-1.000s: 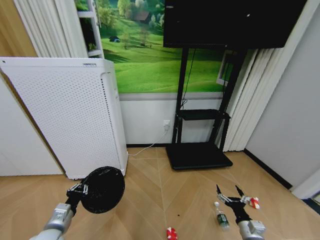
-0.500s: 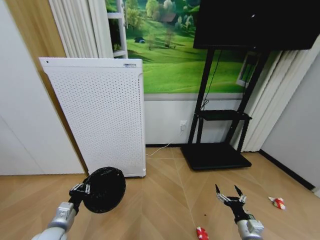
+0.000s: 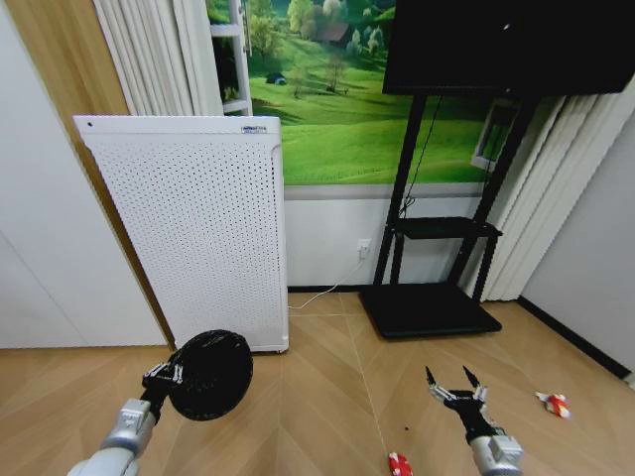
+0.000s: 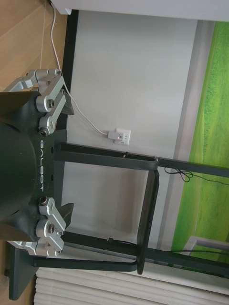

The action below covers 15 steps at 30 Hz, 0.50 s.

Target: Pick up the trash bin and place the garbage on the floor into it.

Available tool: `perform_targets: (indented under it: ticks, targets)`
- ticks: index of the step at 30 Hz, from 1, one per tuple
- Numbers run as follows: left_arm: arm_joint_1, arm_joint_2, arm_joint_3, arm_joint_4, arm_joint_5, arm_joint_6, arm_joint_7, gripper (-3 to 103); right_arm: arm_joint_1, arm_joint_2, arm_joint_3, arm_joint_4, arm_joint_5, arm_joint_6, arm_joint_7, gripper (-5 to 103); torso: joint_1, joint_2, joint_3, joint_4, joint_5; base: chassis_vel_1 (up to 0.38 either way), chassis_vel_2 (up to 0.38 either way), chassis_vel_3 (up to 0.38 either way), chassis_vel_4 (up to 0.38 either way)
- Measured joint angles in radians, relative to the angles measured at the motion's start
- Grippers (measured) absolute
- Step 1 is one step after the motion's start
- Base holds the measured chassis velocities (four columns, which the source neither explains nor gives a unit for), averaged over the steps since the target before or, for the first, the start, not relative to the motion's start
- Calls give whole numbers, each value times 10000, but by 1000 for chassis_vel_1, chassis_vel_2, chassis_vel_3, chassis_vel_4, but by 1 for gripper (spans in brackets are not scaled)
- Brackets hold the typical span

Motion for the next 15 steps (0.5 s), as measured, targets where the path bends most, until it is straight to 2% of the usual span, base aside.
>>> perform_targets:
  ticks: [4, 5, 6, 7, 10, 11, 13, 15]
  targets:
    - [-83, 28, 196, 127, -9, 0, -30, 6, -52, -386, -186, -153, 249, -84, 243, 100, 0, 0, 0, -3, -3, 99, 98, -113, -103]
    - [-113, 41, 266, 169, -9, 0, -31, 6, -97, -669, -282, -192, 287, -298, 364, 100, 0, 0, 0, 0, -2, 56, 84, -34, -60]
    - [-174, 58, 400, 221, 12, 0, -32, 6, -255, -1284, -550, -195, 504, -816, 855, 100, 0, -1, 0, -2, -1, 0, 0, 0, 0]
    - [-174, 58, 400, 221, 12, 0, -32, 6, -255, -1284, -550, -195, 504, -816, 855, 100, 0, -1, 0, -2, -1, 0, 0, 0, 0]
    - [-291, 85, 564, 266, 25, 0, -34, 6, -612, -2725, -1133, -229, 983, -1653, 1567, 100, 0, 0, 0, -2, -4, -13, -10, 13, 22]
    - [-291, 85, 564, 266, 25, 0, -34, 6, -612, -2725, -1133, -229, 983, -1653, 1567, 100, 0, 0, 0, -2, -4, -39, -30, 39, 67]
    - [-356, 119, 635, 319, 24, 1, -33, 6, -808, -3424, -1645, -423, 1500, -1927, 1738, 100, 0, 0, 0, 0, -1, -45, -58, 27, 46]
    - [-384, 138, 652, 342, 21, 1, -33, 6, -882, -3655, -1886, -537, 1699, -2004, 1790, 100, 1, 0, 0, -4, 1, 0, 0, 0, 0]
